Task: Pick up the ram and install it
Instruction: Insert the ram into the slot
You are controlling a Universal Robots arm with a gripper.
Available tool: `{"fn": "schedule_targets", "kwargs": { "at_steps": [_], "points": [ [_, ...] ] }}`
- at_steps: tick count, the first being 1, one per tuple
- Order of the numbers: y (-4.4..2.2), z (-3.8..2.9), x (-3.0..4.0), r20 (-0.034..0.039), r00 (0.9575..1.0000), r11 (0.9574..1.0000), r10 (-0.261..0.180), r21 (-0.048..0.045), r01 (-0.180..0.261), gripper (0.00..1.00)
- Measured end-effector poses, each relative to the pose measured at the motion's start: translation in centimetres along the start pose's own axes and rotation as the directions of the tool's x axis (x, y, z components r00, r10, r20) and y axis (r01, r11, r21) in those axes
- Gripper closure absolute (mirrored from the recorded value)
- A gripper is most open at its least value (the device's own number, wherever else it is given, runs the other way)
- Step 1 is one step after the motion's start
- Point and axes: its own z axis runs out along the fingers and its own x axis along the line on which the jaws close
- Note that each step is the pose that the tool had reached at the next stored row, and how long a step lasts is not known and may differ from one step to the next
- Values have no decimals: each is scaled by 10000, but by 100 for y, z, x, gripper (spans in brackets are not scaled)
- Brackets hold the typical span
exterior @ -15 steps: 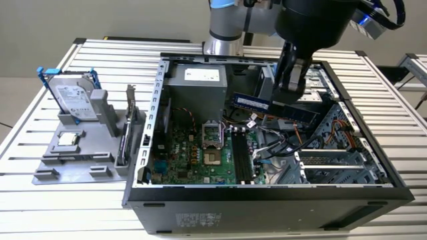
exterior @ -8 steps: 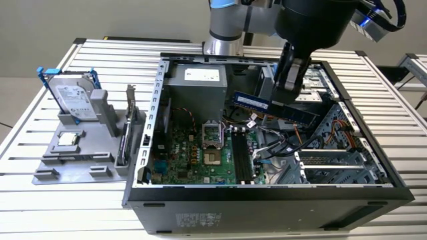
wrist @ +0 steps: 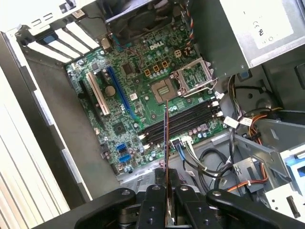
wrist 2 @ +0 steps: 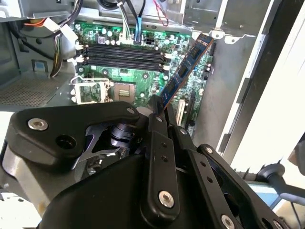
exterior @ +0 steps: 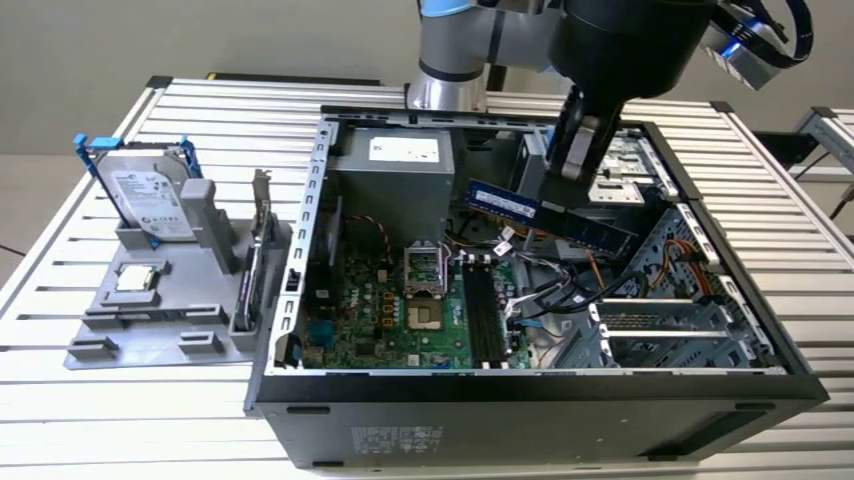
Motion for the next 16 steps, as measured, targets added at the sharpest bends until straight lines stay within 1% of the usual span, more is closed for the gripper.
{"fn": "schedule_targets", "kwargs": {
  "at_steps": [4,8,13,16],
  "points": [
    [0,3,0,-5,9995,9995,330,-12,-330,100],
    [0,5,0,-10,9978,9978,666,-24,-666,100],
    [0,8,0,-18,9942,9942,1075,-38,-1075,100],
    [0,9,0,-22,9913,9913,1319,-47,-1319,100]
  ]
}}
